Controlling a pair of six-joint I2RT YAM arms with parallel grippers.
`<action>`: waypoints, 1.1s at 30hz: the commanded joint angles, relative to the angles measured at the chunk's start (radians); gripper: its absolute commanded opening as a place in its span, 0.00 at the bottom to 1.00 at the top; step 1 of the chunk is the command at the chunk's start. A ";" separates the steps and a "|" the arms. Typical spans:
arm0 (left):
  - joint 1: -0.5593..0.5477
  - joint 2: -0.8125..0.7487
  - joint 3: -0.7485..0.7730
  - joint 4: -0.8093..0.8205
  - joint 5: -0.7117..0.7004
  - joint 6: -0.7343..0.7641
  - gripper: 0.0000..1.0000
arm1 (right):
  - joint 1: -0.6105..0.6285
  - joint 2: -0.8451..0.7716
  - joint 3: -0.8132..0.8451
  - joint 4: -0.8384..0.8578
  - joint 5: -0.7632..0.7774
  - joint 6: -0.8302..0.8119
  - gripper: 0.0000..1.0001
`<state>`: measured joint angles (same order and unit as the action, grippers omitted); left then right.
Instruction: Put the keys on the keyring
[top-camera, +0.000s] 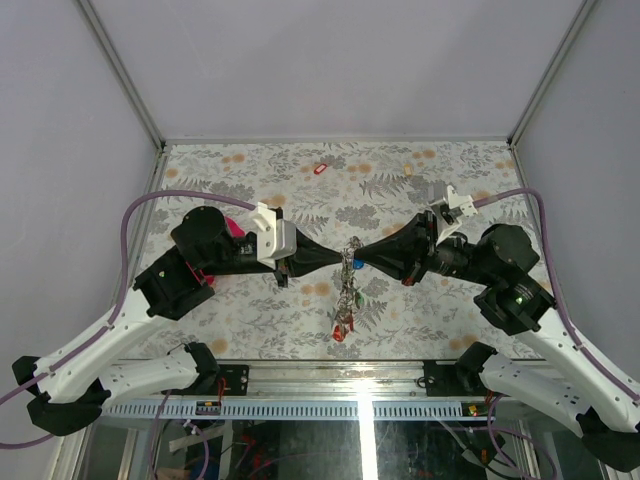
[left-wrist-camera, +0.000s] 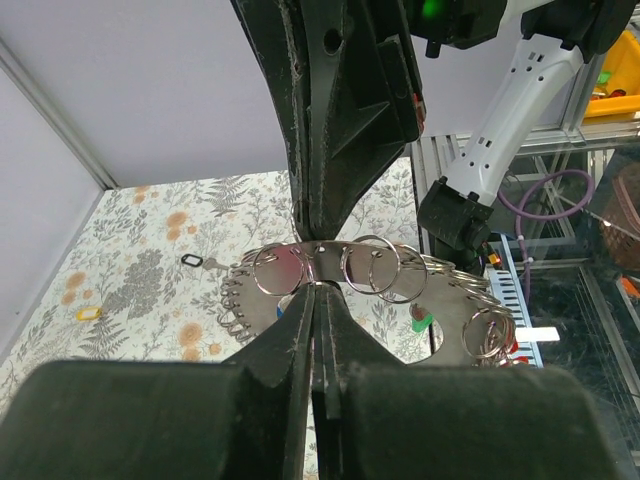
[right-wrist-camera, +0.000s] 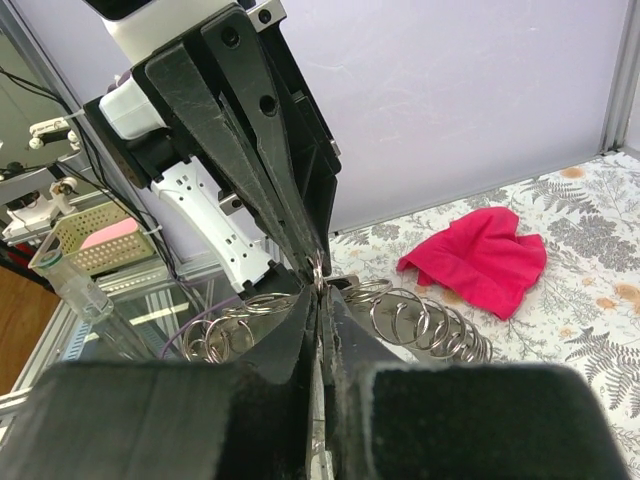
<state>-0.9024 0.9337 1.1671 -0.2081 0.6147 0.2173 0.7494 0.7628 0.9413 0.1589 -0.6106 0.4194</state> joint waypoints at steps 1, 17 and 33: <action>0.000 -0.006 0.024 -0.004 -0.005 0.008 0.00 | -0.001 -0.040 0.014 0.224 0.060 0.001 0.00; -0.001 -0.062 -0.015 0.155 -0.078 -0.084 0.32 | -0.001 -0.040 -0.020 0.265 -0.013 -0.051 0.00; 0.000 -0.048 -0.081 0.374 -0.013 -0.238 0.41 | -0.001 -0.053 -0.075 0.339 -0.103 -0.282 0.03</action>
<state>-0.9024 0.8864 1.1061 0.0635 0.5831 0.0219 0.7498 0.7307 0.8619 0.3584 -0.6796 0.2264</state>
